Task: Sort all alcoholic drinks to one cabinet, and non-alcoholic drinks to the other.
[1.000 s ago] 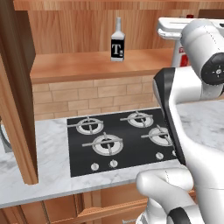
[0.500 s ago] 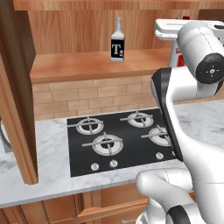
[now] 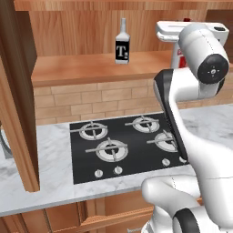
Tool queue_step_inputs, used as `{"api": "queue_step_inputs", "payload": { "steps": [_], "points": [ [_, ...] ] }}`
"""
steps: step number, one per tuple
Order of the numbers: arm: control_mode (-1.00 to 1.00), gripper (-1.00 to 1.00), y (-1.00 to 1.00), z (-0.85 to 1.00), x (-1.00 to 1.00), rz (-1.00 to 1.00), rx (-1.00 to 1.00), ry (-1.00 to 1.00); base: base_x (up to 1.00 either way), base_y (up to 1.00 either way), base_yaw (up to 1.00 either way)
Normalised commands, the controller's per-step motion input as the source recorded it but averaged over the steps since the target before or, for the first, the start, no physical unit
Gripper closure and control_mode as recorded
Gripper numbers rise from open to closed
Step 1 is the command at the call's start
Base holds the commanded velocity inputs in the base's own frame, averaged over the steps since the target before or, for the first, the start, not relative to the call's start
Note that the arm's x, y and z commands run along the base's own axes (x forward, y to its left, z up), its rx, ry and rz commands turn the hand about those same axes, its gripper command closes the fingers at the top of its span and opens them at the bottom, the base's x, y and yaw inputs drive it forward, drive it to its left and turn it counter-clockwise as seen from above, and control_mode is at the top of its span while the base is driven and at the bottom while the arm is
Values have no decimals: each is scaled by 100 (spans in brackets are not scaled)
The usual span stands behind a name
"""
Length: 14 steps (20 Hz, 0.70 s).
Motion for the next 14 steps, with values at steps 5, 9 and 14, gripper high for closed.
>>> {"api": "queue_step_inputs", "payload": {
  "steps": [5, 9, 14],
  "points": [
    [-100, 100, 0, -8, 28, 4, 0, 0, 0, 0, 0],
    [-100, 100, 0, -6, 27, 4, 0, 0, 0, 0, 0],
    [-100, 100, 0, 0, 30, 4, 0, 0, 0, 0, 0]
  ]
}}
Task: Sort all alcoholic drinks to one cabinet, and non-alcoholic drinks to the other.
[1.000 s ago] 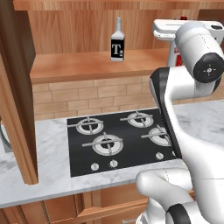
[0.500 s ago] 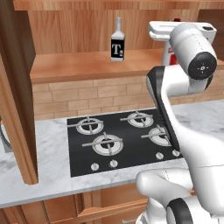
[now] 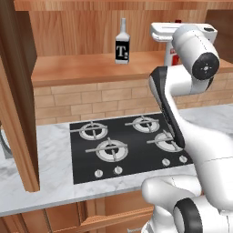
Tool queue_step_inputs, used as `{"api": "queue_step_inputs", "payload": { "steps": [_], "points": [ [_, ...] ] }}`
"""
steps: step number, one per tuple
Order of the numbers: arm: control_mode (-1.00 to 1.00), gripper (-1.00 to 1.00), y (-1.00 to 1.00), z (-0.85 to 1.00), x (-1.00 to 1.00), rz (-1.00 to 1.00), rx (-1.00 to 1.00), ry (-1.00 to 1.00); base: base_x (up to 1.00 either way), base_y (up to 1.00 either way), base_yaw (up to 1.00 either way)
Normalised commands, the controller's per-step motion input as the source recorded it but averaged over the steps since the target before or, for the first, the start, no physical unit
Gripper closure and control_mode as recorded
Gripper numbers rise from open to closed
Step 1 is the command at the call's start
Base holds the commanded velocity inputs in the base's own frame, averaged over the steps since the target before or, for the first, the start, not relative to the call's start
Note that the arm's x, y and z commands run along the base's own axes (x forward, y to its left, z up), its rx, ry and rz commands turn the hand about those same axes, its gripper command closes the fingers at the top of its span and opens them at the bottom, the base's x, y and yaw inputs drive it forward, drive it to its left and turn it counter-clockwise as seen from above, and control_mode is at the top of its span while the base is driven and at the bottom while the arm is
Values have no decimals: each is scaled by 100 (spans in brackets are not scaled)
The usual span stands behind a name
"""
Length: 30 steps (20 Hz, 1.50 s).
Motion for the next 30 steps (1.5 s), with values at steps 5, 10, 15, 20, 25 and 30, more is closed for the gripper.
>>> {"api": "queue_step_inputs", "payload": {
  "steps": [5, 10, 15, 20, 25, 30],
  "points": [
    [-100, 100, 0, 0, 29, 4, 0, 0, 0, 0, 0],
    [-100, 100, -1, 0, 26, 3, 0, 0, 0, 0, 0],
    [-100, 100, -1, 0, 24, 2, 0, 0, 0, 0, 0],
    [-100, 100, -3, 0, 22, 1, 0, 0, 0, 0, 0],
    [-100, 100, 0, 0, 18, 0, 0, 0, 0, 0, 0],
    [-100, 100, 0, 0, 24, 0, 0, 0, 0, 0, 0]
  ]
}}
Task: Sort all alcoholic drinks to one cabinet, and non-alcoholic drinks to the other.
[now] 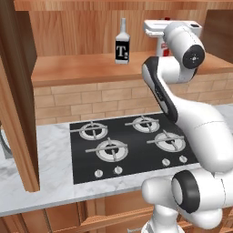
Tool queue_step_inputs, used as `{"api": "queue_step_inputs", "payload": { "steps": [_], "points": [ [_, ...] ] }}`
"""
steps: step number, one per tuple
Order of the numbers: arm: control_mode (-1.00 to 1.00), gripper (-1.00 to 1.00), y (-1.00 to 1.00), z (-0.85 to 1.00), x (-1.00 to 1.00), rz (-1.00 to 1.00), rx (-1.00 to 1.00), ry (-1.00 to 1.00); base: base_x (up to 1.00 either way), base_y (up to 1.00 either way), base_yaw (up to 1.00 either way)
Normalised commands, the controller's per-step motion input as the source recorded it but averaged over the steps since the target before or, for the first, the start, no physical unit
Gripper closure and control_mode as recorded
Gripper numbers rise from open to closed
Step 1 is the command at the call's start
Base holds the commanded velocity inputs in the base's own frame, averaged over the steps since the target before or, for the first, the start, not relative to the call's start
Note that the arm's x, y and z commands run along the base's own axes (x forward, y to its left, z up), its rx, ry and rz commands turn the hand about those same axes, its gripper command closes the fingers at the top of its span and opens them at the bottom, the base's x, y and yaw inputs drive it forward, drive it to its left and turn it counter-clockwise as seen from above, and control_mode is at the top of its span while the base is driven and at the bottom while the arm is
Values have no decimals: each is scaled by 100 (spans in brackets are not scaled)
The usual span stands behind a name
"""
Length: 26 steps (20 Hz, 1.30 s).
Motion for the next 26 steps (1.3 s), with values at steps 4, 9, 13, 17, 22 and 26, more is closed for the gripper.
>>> {"api": "queue_step_inputs", "payload": {
  "steps": [4, 9, 13, 17, 22, 26],
  "points": [
    [-100, 100, 0, 3, 27, 0, 0, 0, 0, 0, 0],
    [-100, 100, 0, 3, 32, 0, 0, 0, 0, 0, 0],
    [-100, 100, 0, 0, 33, 0, 0, 0, 0, 0, 0],
    [-100, 100, 0, 0, 34, 1, 0, 0, 0, 0, 0],
    [-100, 100, 0, 0, 33, 2, 0, 0, 0, 0, 0],
    [-100, 100, 0, 0, 31, 3, 0, 0, 0, 0, 0]
  ]
}}
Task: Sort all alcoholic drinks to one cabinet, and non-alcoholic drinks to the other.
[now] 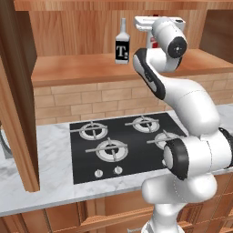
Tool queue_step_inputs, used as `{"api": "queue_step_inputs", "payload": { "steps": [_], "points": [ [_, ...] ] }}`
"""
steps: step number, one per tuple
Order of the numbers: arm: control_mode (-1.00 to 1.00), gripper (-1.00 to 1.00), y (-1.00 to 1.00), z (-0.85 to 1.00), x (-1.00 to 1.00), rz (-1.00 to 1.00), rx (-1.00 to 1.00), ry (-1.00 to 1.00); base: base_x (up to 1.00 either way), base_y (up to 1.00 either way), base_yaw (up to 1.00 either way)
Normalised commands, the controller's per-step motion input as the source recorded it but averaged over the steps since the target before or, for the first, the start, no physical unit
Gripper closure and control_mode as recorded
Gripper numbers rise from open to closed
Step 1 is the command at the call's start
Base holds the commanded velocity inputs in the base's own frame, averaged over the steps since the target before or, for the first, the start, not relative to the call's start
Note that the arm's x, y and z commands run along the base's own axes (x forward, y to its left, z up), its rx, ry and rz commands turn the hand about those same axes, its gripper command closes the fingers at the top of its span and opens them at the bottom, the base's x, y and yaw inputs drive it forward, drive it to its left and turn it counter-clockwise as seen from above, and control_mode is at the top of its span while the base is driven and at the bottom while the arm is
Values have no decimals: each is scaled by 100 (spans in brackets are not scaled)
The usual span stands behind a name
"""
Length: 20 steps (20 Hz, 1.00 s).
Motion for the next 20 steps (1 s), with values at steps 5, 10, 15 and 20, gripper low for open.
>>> {"api": "queue_step_inputs", "payload": {
  "steps": [5, 10, 15, 20],
  "points": [
    [-100, 100, -3, 0, 23, 3, 0, 0, 0, 0, 0],
    [-100, 100, -5, 0, 18, 3, 0, 0, 0, 0, 0],
    [-100, 100, -9, 0, 6, 1, 0, 0, 0, 0, 0],
    [-100, 100, -3, -1, 0, 0, 0, 0, 0, 0, 0]
  ]
}}
